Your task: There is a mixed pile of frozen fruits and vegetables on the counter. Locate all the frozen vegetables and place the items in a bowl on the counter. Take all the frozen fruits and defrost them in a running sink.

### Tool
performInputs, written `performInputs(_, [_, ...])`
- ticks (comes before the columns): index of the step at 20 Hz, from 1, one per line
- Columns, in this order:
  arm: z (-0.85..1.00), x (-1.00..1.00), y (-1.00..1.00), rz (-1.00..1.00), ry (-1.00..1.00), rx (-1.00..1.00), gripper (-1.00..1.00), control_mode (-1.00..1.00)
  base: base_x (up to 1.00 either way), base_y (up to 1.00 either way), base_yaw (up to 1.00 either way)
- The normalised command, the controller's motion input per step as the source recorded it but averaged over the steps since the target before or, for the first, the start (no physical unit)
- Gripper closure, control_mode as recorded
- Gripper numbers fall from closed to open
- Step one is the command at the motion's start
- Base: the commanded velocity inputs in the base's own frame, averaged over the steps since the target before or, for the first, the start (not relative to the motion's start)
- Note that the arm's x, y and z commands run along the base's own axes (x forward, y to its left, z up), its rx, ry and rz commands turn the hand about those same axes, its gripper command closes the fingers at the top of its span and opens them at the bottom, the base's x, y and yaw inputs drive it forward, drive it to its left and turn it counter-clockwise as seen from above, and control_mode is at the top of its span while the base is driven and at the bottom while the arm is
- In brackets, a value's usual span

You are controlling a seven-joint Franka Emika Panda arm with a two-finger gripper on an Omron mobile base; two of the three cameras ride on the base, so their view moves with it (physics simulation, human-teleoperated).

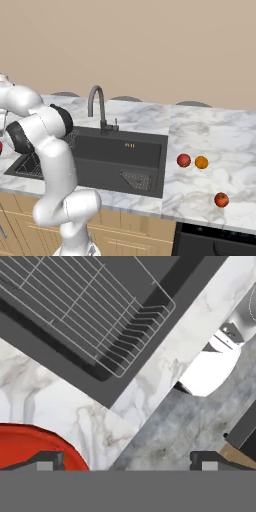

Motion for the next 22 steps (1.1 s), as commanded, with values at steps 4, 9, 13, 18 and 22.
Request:
performInputs(4, [0.0, -0.13, -0.72, -0.08, 0.0, 0.13, -1.0, -1.0, 0.0, 0.0, 0.0])
performInputs(9, [0.0, -0.09, -0.68, -0.06, 0.0, 0.11, -1.0, -1.0, 0.0, 0.0, 0.0])
performInputs(13, [0.01, -0.05, -0.57, 0.0, 0.0, 0.08, -1.0, -1.0, 0.0, 0.0, 0.0])
performInputs(18, [0.27, 0.0, -0.35, 0.01, 0.02, 0.07, -1.0, -1.0, 0.0, 0.0, 0.0])
performInputs(22, [0.26, 0.0, -0.26, 0.07, 0.08, 0.02, -1.0, -1.0, 0.0, 0.0, 0.0])
